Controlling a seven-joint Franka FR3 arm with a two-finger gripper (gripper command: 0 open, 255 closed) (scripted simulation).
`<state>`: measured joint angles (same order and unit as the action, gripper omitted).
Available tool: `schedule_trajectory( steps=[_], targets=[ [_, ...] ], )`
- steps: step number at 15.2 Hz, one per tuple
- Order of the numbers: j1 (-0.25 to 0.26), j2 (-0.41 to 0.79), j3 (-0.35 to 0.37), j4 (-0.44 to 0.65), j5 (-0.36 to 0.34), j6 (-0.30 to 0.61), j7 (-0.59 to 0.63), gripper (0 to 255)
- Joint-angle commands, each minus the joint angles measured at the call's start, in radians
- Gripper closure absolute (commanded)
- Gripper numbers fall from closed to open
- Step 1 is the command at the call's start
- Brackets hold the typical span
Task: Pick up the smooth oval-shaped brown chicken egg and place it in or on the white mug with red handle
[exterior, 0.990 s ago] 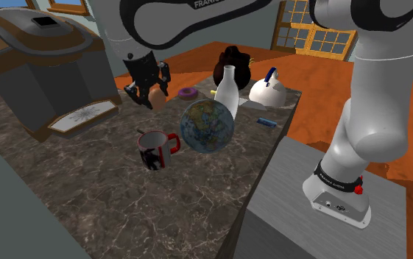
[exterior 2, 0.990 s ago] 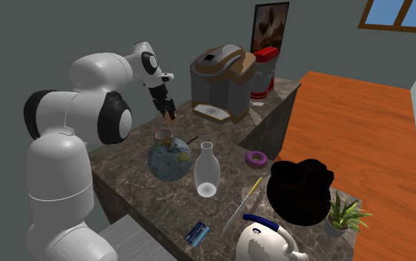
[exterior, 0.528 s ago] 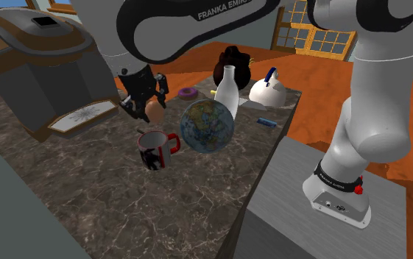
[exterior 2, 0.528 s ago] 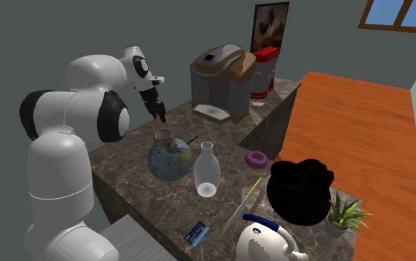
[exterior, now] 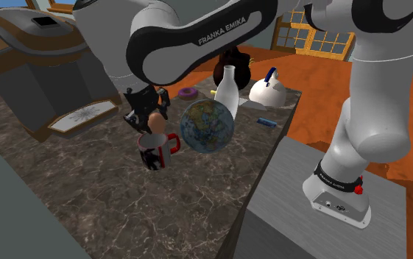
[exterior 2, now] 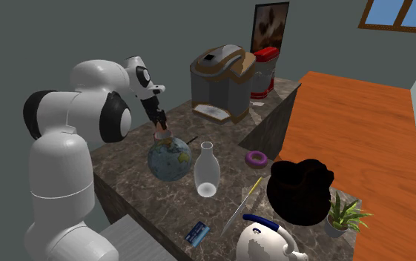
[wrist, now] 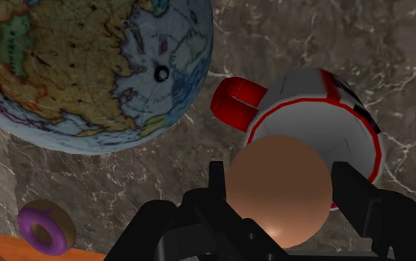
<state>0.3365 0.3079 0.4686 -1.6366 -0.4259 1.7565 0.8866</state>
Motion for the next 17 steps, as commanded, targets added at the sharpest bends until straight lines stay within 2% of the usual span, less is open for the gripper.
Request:
schedule_trajectory(
  steps=[1, 10, 11, 16, 17],
  targets=[
    [0.000, 0.007, -0.002, -0.017, -0.005, 0.022, 0.008, 255],
    [-0.001, 0.012, -0.003, -0.031, -0.009, 0.040, 0.015, 255],
    [-0.001, 0.012, -0.003, -0.031, -0.009, 0.040, 0.015, 0],
    [-0.001, 0.012, -0.003, -0.031, -0.009, 0.040, 0.015, 0],
    [0.006, 0.010, 0.001, -0.002, -0.005, 0.009, 0.011, 0]
  ],
)
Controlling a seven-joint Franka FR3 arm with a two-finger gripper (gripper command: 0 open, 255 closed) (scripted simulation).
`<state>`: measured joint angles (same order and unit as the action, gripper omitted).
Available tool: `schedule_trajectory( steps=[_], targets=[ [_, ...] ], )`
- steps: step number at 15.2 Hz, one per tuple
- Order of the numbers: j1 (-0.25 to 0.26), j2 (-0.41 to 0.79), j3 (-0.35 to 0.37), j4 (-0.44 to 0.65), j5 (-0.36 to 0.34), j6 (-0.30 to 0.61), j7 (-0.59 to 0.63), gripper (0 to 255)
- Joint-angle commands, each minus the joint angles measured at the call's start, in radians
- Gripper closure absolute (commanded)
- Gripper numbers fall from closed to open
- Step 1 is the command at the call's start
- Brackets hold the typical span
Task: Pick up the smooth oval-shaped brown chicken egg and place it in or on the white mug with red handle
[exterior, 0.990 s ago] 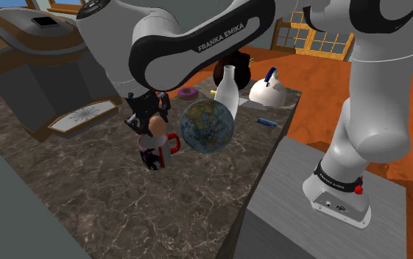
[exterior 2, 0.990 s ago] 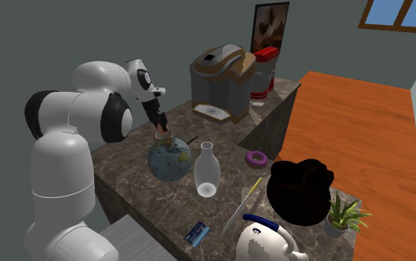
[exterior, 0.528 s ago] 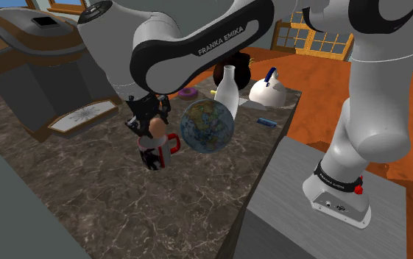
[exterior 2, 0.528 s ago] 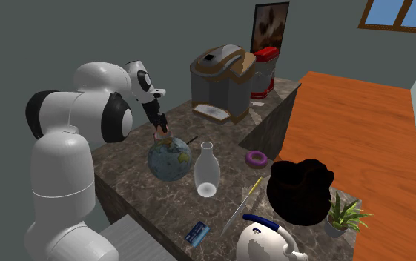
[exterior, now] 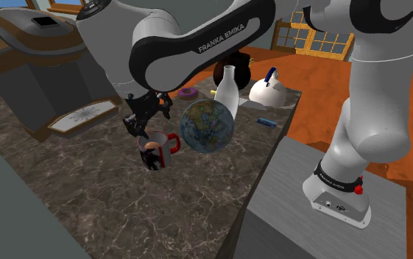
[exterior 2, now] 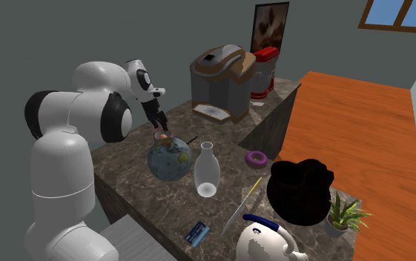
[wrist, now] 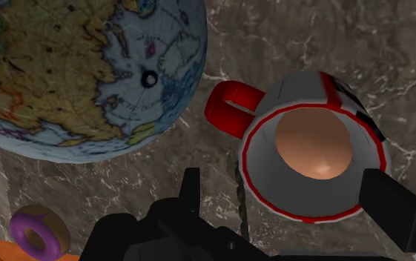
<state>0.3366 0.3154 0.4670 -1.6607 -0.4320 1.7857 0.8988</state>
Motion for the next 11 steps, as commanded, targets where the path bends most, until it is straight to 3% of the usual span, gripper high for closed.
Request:
schedule_trajectory(
  steps=[1, 3, 11],
  targets=[
    [0.013, 0.002, 0.006, 0.053, 0.005, -0.052, -0.005, 0],
    [0.027, 0.005, 0.012, 0.114, 0.008, -0.111, -0.010, 0],
    [0.027, 0.005, 0.011, 0.114, 0.008, -0.111, -0.010, 0]
  ],
)
